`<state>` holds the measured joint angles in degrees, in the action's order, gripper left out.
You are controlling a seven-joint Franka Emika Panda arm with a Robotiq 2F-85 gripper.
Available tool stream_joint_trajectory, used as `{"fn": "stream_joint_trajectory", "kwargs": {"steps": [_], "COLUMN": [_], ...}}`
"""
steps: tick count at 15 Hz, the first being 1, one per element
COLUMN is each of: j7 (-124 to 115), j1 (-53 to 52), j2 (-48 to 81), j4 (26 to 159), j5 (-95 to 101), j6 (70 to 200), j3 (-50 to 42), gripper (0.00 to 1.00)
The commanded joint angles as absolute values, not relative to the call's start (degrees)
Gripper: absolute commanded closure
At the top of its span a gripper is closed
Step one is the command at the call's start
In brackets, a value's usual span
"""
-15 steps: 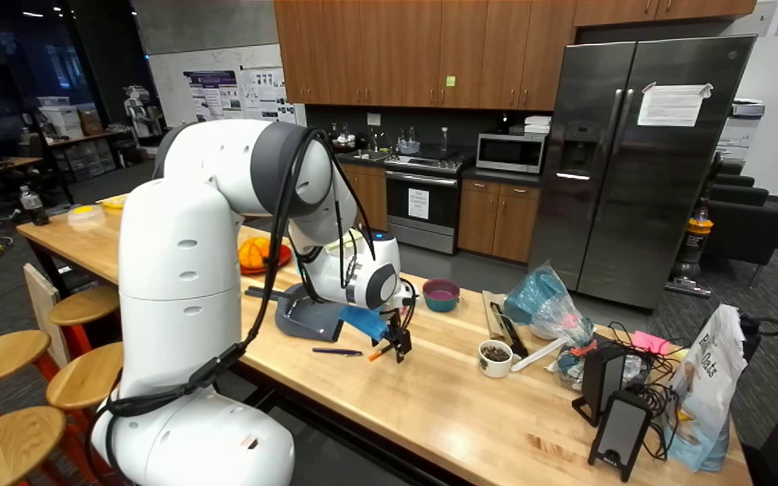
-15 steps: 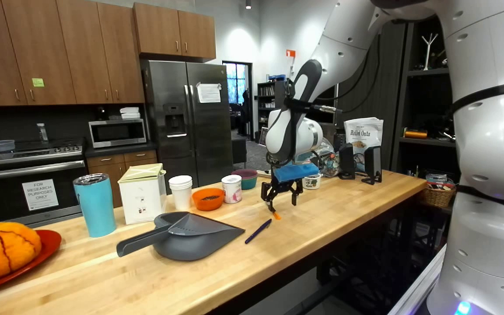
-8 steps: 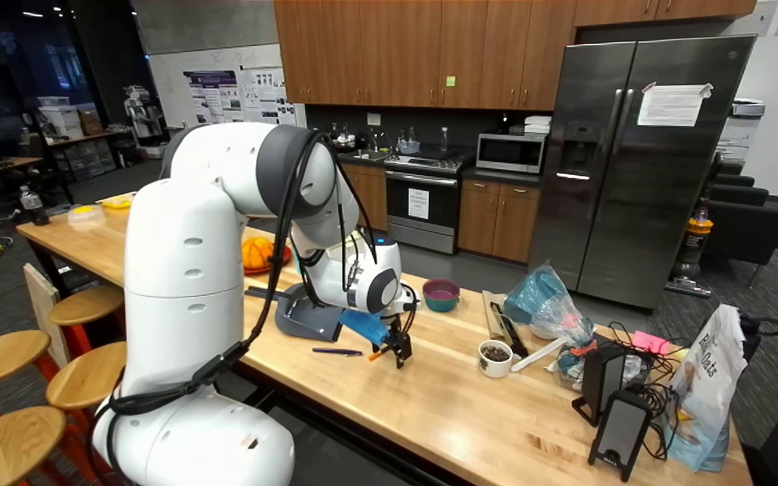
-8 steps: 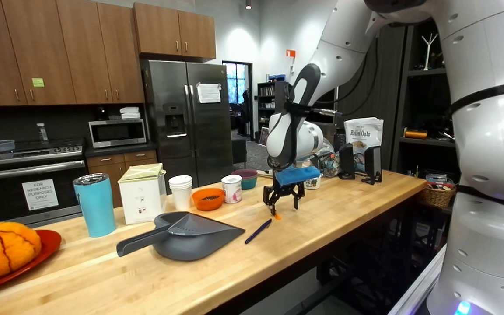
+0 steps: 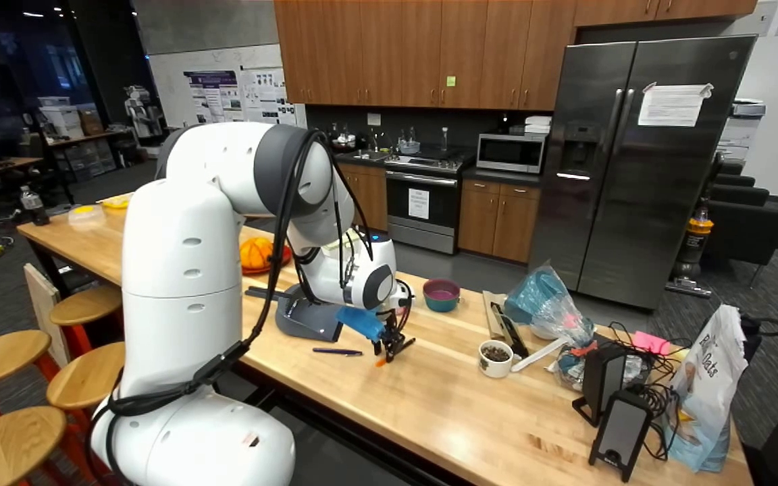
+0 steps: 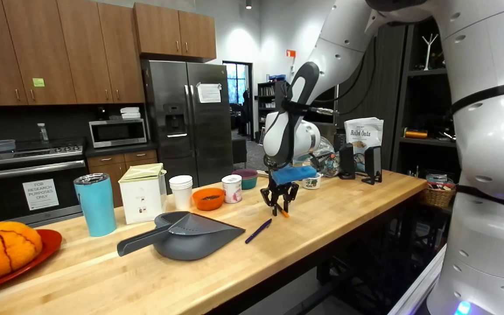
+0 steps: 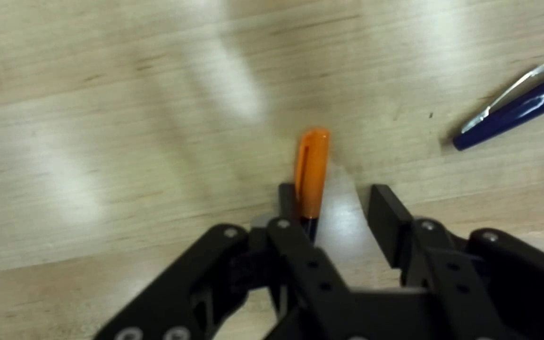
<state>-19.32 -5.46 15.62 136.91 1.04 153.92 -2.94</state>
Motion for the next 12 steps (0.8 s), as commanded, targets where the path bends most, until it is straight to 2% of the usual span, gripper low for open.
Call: {"fn": "stream_joint_trajectory", "kwargs": {"steps": [1, 3, 5, 12], "j7": [-19.23, -19.2, -19.29, -19.58], "j1": [-5.28, -5.23, -5.11, -6.2], "j2": [15.9, 15.75, 15.67, 13.29], "j4": [136.87, 136.8, 136.73, 136.75], "j5": [2.01, 1.92, 1.82, 4.17], "j6": [153.96, 153.83, 153.73, 151.79], "j3": [-3.65, -3.69, -3.87, -4.18], "gripper": [0.88, 1.0, 0.96, 0.96]}}
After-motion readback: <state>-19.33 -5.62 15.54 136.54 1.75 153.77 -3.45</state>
